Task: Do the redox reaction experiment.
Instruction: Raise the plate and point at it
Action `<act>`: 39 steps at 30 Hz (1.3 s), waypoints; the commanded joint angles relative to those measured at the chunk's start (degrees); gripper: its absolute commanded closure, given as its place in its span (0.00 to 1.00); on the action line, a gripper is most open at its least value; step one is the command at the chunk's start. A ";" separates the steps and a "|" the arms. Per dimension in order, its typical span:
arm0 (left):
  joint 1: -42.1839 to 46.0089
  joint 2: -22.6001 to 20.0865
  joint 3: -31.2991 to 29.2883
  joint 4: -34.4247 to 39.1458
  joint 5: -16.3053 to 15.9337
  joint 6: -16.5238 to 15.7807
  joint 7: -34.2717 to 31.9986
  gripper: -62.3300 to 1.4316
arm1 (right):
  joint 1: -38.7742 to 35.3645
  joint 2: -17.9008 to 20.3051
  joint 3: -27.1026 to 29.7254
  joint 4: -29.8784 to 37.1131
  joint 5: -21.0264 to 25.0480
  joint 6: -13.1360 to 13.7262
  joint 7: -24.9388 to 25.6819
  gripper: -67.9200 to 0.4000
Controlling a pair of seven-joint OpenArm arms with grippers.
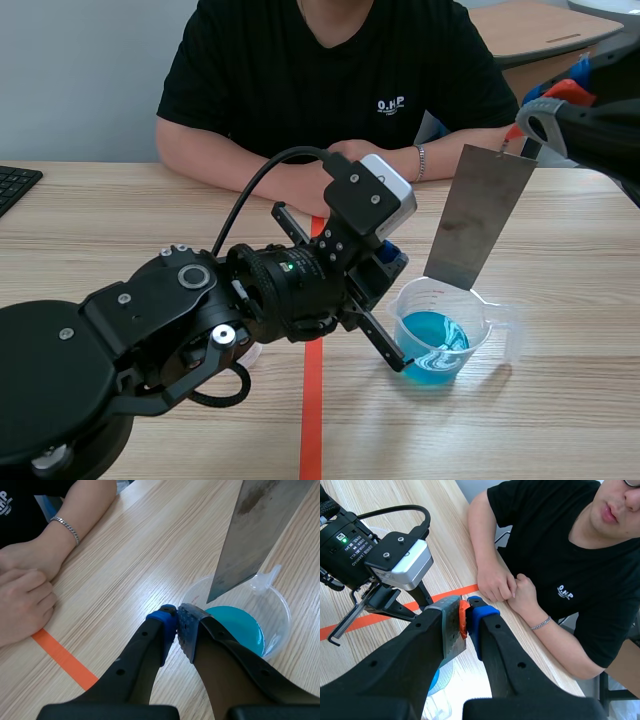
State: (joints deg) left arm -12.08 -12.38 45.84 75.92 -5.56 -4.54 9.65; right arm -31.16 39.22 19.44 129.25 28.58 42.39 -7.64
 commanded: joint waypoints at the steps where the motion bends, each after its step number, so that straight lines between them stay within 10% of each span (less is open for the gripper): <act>1: -0.48 0.92 -0.15 0.90 -0.17 0.31 -0.85 0.90 | 0.37 0.44 0.59 0.55 0.61 0.33 0.24 0.97; 25: -0.28 -0.92 -0.50 1.14 -0.15 0.52 -0.81 0.90 | 0.37 0.44 0.59 0.55 0.61 0.33 0.24 0.97; 39: 14.86 -17.18 -12.50 18.73 -0.13 4.24 0.20 0.90 | 0.37 0.44 0.52 0.55 0.61 0.33 0.28 0.97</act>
State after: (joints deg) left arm 1.04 -28.32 34.35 93.69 -5.56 -0.91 10.52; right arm -31.16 39.22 19.44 129.25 28.56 42.39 -7.84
